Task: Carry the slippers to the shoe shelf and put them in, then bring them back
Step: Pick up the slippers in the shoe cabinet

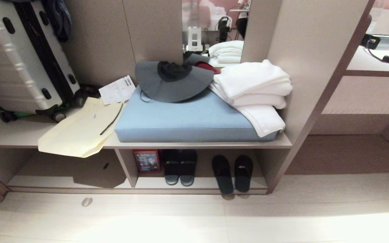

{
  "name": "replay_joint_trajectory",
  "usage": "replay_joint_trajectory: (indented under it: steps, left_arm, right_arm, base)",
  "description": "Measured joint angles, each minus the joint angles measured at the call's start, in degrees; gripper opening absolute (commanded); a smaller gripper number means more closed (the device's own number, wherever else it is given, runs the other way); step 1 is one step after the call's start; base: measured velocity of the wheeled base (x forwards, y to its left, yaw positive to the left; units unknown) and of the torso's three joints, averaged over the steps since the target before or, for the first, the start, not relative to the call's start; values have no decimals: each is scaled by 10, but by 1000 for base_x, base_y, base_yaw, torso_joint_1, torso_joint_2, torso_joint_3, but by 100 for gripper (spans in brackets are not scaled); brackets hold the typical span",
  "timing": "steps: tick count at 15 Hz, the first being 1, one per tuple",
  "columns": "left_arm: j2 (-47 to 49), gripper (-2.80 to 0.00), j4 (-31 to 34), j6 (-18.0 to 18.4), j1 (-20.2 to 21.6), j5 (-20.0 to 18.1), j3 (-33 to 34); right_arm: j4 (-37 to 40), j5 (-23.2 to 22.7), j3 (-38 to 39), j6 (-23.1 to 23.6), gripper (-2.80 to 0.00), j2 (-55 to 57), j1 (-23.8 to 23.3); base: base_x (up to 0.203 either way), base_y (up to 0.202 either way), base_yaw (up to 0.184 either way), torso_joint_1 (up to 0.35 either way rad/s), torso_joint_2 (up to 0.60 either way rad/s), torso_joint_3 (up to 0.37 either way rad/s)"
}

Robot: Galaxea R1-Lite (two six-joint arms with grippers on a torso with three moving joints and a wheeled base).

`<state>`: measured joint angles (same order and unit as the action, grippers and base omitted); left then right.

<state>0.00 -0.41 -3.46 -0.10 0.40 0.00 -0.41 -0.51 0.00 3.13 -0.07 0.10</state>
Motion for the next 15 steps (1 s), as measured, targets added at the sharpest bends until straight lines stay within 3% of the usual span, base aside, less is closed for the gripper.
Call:
replay_joint_trajectory:
  steps: [15]
  left_arm:
    - [0, -280, 0, -1, 0, 0, 0]
  right_arm:
    - [0, 0, 0, -3, -280, 0, 0]
  base:
    - [0, 0, 0, 2, 4, -197]
